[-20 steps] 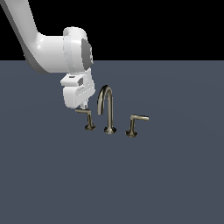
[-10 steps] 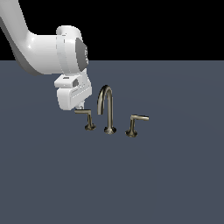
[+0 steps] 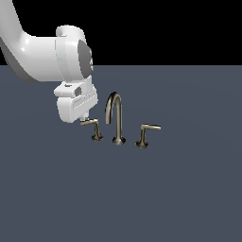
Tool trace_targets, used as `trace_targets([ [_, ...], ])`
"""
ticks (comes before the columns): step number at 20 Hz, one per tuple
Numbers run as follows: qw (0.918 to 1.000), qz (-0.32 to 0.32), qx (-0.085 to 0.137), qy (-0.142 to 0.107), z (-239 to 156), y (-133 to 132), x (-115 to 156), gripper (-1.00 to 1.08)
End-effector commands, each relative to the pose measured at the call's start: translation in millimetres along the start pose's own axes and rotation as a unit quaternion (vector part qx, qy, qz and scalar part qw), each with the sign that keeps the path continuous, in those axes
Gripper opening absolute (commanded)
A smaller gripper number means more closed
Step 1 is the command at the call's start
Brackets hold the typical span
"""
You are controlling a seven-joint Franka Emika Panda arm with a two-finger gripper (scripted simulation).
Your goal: Turn on the faucet by rotating a designated handle.
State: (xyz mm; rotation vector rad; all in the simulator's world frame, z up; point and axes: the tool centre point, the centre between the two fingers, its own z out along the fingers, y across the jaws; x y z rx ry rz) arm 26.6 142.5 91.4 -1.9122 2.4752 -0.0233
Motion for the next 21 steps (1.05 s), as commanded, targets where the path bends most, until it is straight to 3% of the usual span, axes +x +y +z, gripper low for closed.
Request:
trace_targets([
  [1, 1.0, -0.002, -0.008, 0.002, 0, 15, 1, -1.0],
  [21, 0.9999, -0.003, -0.01, 0.001, -1, 48, 39, -1.0],
])
